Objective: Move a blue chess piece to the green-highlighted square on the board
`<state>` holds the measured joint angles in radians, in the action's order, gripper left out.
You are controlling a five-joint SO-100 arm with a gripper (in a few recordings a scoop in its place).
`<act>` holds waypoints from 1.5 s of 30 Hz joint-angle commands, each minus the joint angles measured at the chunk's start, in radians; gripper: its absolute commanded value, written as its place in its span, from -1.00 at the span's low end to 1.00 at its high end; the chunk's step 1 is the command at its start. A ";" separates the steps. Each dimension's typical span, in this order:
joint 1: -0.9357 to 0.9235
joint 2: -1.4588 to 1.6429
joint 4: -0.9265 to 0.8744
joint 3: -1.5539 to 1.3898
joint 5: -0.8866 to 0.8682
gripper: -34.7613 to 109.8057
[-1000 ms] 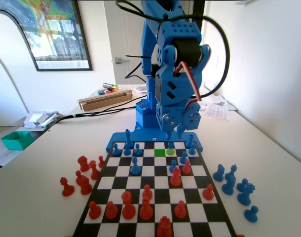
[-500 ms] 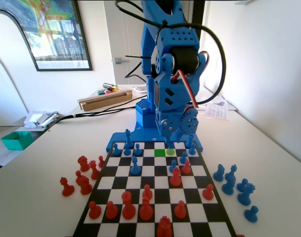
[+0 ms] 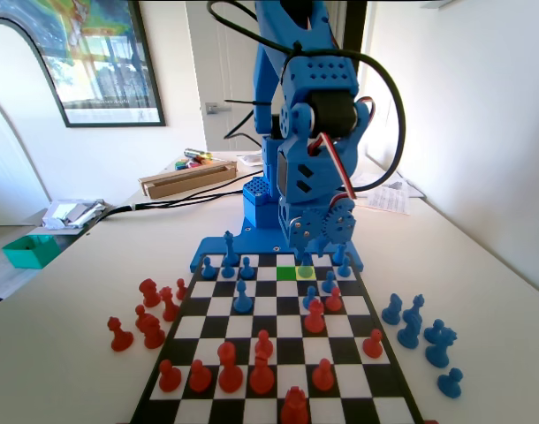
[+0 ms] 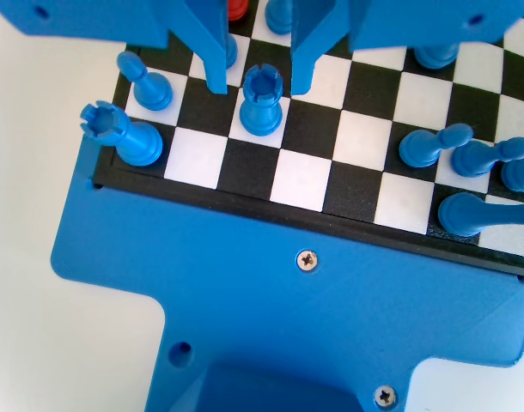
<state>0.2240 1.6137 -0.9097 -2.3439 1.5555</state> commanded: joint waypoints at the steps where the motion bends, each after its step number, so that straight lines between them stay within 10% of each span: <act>1: 0.005 0.011 0.002 0.011 0.014 -0.34; 45: 0.012 -0.064 0.089 -0.025 0.025 -0.38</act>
<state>0.2209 1.5248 -0.8069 -2.3593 1.5647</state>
